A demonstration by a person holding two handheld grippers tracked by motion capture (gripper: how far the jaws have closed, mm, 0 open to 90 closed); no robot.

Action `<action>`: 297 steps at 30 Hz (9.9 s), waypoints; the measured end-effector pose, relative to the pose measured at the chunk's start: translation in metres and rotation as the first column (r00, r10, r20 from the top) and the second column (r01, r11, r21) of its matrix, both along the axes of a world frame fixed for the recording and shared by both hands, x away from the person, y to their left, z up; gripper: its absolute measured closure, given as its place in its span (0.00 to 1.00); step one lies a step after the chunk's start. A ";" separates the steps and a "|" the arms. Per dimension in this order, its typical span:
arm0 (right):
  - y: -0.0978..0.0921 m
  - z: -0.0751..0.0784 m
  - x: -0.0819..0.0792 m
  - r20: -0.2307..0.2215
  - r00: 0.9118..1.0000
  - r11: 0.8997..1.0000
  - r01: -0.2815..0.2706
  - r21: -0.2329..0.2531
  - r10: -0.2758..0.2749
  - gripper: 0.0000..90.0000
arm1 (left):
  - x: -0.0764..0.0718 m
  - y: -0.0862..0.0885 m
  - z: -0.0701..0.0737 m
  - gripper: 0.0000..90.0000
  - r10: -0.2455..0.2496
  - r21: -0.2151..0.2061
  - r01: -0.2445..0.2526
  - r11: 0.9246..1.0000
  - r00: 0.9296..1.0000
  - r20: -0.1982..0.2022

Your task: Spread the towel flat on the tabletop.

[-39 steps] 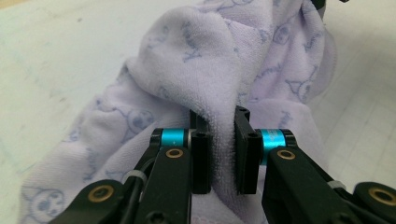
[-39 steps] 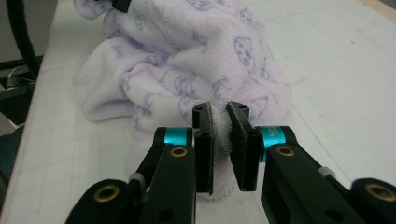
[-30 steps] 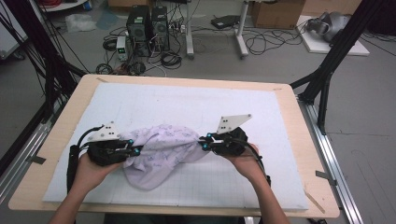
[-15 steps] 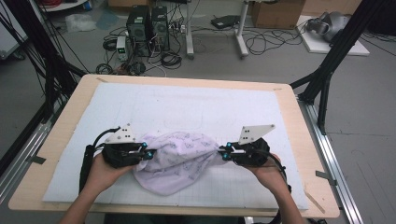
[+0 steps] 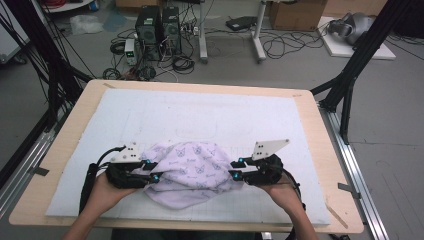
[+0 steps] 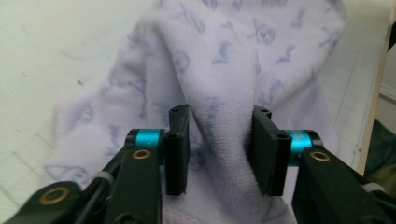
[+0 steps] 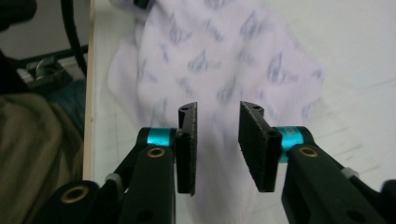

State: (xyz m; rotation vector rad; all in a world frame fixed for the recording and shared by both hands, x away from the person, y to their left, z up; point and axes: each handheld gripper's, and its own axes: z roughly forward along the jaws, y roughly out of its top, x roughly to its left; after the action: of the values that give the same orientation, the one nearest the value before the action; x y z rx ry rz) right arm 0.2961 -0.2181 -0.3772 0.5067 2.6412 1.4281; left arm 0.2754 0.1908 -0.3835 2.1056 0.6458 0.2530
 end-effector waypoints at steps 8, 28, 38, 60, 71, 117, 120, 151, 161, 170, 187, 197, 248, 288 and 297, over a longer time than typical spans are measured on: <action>0.018 -0.003 0.029 -0.005 0.998 0.997 0.055 -0.046 -0.056 0.58 | 0.009 0.009 0.012 0.62 0.015 -0.049 -0.014 0.999 1.000 0.016; 0.050 -0.051 0.024 -0.055 0.998 0.983 -0.046 -0.179 0.036 0.97 | 0.023 -0.007 -0.023 0.89 -0.020 0.050 0.024 0.998 0.997 -0.078; 0.030 -0.042 -0.033 -0.040 0.994 0.988 -0.103 -0.113 0.099 0.98 | -0.002 -0.001 -0.017 0.90 -0.065 0.052 0.068 0.996 0.996 -0.061; 0.028 -0.025 0.019 0.011 0.998 0.997 0.062 -0.039 -0.061 0.69 | 0.010 0.021 0.029 0.68 0.011 -0.072 -0.008 0.997 0.999 0.036; 0.044 -0.059 0.037 -0.112 0.991 0.984 0.050 -0.171 -0.070 0.65 | 0.040 -0.005 -0.027 0.66 0.040 0.047 -0.036 0.998 0.995 -0.093; 0.018 -0.032 -0.060 -0.004 0.999 0.996 -0.054 -0.066 0.054 0.86 | 0.003 0.000 -0.017 0.78 -0.003 0.038 0.005 0.999 0.999 -0.041; 0.011 -0.015 -0.050 0.030 0.999 1.000 -0.019 -0.006 0.019 0.79 | 0.007 0.003 -0.008 0.70 0.007 0.023 -0.006 1.000 1.000 -0.021; -0.016 0.070 0.011 0.143 0.976 0.987 0.158 0.040 -0.162 0.96 | 0.070 -0.039 0.087 0.93 0.024 -0.041 -0.020 0.999 0.994 0.104; 0.013 0.021 -0.011 0.077 0.995 0.996 0.065 -0.062 -0.060 0.96 | 0.048 -0.023 0.025 0.93 -0.007 0.051 0.007 0.999 1.000 0.007; 0.052 -0.038 -0.048 -0.052 0.993 0.988 -0.112 -0.107 0.107 0.94 | -0.003 0.017 -0.026 0.92 0.016 0.061 -0.013 0.998 0.999 -0.040; 0.034 -0.014 0.008 -0.056 0.997 0.997 0.044 -0.055 -0.047 0.62 | 0.040 0.002 -0.018 0.68 0.017 0.031 -0.016 0.999 0.998 -0.055; 0.022 -0.055 0.003 -0.147 0.989 0.983 0.000 -0.183 -0.027 0.97 | 0.034 -0.007 -0.043 0.89 -0.012 0.102 0.022 0.995 0.995 -0.099; 0.003 0.011 0.010 0.031 0.994 0.993 0.108 -0.054 -0.106 0.97 | 0.041 0.001 0.016 0.96 -0.001 -0.060 0.001 0.998 1.000 0.001; 0.033 -0.011 0.025 -0.066 0.997 0.988 0.039 -0.147 -0.049 0.52 | 0.044 -0.013 -0.021 0.62 -0.032 0.101 0.042 0.994 0.995 -0.095; 0.037 -0.043 0.004 -0.084 0.996 0.980 -0.024 -0.195 0.007 0.97 | 0.028 -0.002 -0.035 0.93 -0.052 0.100 0.064 0.993 0.992 -0.115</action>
State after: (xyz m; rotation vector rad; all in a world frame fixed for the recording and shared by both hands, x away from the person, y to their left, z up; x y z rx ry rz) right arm 0.3000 -0.1813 -0.4206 0.5360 2.8174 1.1566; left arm 0.3037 0.1893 -0.4182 2.2474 0.6478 0.1391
